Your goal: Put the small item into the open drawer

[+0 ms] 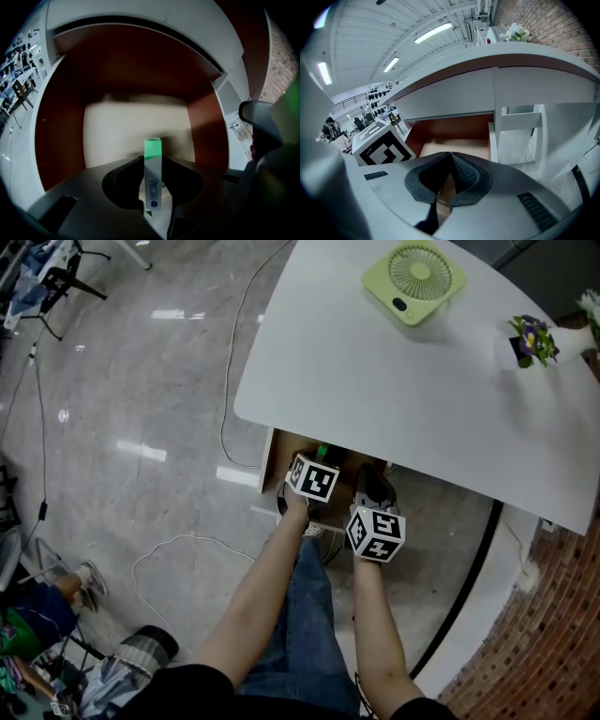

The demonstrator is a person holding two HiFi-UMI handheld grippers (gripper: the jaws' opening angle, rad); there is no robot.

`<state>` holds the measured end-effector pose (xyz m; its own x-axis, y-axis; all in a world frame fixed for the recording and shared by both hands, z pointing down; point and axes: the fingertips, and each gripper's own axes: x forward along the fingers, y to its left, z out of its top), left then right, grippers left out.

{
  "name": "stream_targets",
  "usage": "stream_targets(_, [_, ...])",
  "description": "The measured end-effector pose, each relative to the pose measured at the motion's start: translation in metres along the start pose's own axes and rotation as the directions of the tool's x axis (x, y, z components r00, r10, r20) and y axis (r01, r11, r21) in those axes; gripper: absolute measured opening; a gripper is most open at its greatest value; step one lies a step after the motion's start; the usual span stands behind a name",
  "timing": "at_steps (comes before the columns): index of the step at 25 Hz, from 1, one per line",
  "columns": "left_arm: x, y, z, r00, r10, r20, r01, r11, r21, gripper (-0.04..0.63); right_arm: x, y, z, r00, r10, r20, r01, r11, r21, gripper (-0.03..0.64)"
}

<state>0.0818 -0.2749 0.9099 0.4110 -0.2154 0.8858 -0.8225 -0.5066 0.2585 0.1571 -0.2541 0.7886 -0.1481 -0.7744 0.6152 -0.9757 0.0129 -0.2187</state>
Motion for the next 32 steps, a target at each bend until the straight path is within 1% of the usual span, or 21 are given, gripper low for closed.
stream_targets(6, [-0.008,0.014,0.004,0.997,0.069,0.034,-0.069,0.998,0.002,0.218,-0.001,0.001,0.0,1.0,0.002,0.0,-0.002,1.0,0.002,0.002])
stream_targets(9, [-0.013,0.018,0.007,0.993,0.099,0.056,-0.1,0.995,0.016,0.25,-0.001,0.002,0.001,1.0,0.004,0.002,-0.004,1.0,0.003,0.002])
stream_targets(12, [-0.016,0.019,0.012,0.991,0.108,0.081,-0.11,0.994,0.017,0.26,0.0,0.001,0.002,1.0,0.005,0.006,-0.005,1.0,0.004,0.002])
stream_targets(19, [-0.031,0.018,0.025,0.984,0.108,0.139,-0.11,0.994,0.007,0.259,-0.003,0.002,0.007,1.0,0.006,0.009,-0.006,1.0,0.005,0.002])
stream_targets(20, [-0.038,0.017,0.027,0.982,0.11,0.153,-0.112,0.994,0.005,0.25,-0.004,0.002,0.009,1.0,0.005,0.01,-0.005,1.0,0.006,0.003])
stream_targets(24, [-0.072,0.003,0.033,0.974,0.088,0.207,-0.091,0.996,0.005,0.141,-0.017,0.007,0.017,1.0,0.005,0.015,-0.005,1.0,0.008,0.002])
stream_targets(26, [-0.094,-0.003,0.036,0.967,0.089,0.239,-0.092,0.996,0.001,0.101,-0.027,0.011,0.024,1.0,0.005,0.019,-0.005,1.0,0.008,0.002])
stream_targets(29, [-0.136,-0.009,0.041,0.95,0.102,0.295,-0.105,0.994,-0.006,0.046,-0.047,0.021,0.038,1.0,0.012,0.024,-0.012,1.0,0.001,0.003])
stream_targets(32, [-0.184,-0.017,0.051,0.926,0.101,0.363,-0.109,0.994,0.003,0.032,-0.07,0.034,0.056,0.999,0.025,0.04,-0.025,1.0,-0.006,0.002])
